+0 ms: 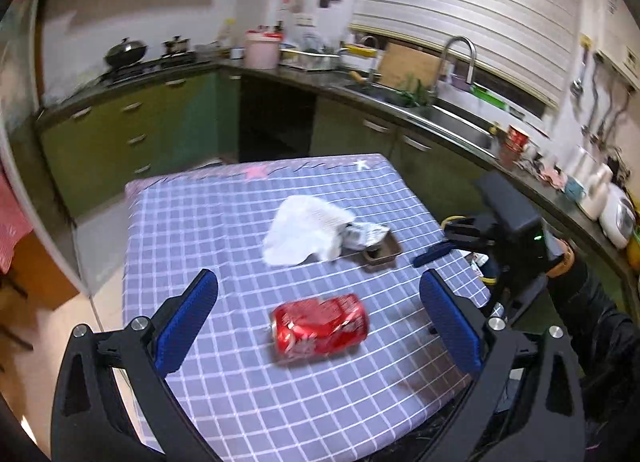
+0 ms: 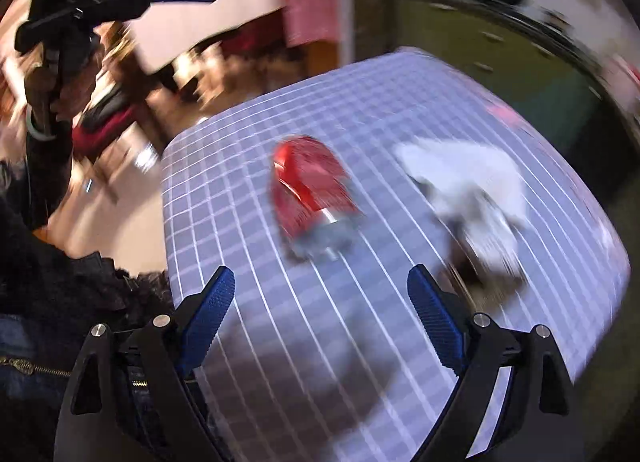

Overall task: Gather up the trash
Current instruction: 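Reach the right tool to the crushed red cola can and grasp it, then carry the cola can with the right tool into the bin and release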

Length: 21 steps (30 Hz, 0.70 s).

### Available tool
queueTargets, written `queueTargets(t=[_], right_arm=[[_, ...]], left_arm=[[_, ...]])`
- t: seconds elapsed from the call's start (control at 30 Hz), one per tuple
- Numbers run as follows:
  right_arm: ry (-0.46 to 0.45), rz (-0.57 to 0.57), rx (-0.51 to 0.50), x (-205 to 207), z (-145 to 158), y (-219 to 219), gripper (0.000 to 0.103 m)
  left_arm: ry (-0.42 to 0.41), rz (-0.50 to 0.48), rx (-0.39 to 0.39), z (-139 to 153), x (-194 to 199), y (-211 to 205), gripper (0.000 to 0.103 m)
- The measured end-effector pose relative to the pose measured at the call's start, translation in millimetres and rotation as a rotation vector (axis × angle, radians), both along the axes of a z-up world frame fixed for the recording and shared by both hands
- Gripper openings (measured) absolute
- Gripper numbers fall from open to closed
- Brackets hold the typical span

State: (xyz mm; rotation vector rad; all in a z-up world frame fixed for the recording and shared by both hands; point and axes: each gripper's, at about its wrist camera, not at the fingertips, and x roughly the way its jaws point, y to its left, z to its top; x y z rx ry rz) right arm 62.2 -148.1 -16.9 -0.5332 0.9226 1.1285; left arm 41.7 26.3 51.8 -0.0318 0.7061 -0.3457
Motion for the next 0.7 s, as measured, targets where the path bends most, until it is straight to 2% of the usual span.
queueTargets(t=[0.07, 0.23, 0.43, 0.6, 0.7], right_arm=[[0.030, 0.093, -0.058, 9.4, -7.0, 36.4, 0.090], [0.106, 0.192, -0.228, 37.6, -34.0, 101.3, 0.090], [0.156, 0.231, -0.352, 58.8, -65.4, 128.7, 0.090], [0.164, 0.254, -0.381, 57.3, -76.2, 130.9, 0.089], [0.155, 0.264, -0.396, 55.4, -82.4, 138.3, 0.084]], left_arm=[[0.007, 0.023, -0.020, -3.2, -6.3, 7.4, 0.096], [0.029, 0.048, -0.047, -12.4, -14.4, 22.1, 0.096], [0.051, 0.049, -0.059, -23.9, -16.4, 27.4, 0.096], [0.059, 0.042, -0.078, -28.5, -15.3, 31.2, 0.096], [0.067, 0.038, -0.081, -32.2, -16.9, 31.0, 0.096]])
